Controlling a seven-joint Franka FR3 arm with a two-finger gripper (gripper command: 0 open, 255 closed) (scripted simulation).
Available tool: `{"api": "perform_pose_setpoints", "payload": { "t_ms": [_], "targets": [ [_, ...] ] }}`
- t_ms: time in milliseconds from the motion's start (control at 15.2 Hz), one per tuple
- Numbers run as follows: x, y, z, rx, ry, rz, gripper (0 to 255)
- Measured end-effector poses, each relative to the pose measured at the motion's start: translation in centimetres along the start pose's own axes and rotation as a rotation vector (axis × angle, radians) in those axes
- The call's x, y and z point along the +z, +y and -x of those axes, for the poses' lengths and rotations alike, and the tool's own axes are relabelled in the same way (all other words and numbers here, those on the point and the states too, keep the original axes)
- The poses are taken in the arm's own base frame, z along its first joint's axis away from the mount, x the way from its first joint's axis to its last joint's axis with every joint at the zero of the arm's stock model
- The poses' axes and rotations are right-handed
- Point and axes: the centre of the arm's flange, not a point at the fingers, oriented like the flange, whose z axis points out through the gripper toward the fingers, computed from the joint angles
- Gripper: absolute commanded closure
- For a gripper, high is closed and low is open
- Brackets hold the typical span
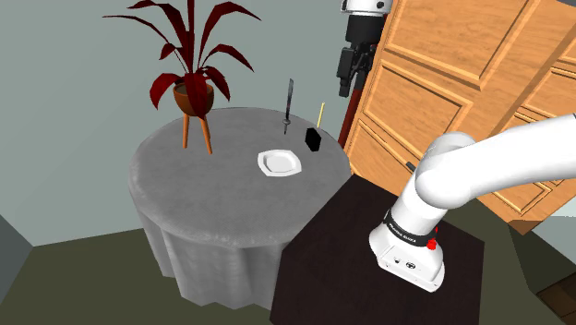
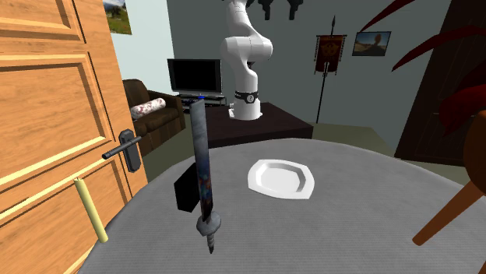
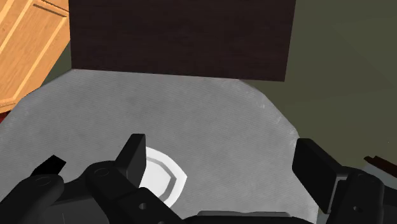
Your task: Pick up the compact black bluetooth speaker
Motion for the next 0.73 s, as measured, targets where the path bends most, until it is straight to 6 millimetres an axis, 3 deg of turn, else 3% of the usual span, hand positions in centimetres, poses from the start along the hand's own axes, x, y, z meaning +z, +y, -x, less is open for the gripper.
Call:
{"api": "perform_pose_setpoints", "payload": {
  "t_ms": [264,726],
  "targets": [
    [1.6,1.6,-1.5,0.012,0.003,0.002,0],
    [7.3,6.8,-5.6,0.05,0.016,0.01,0]
  ]
}}
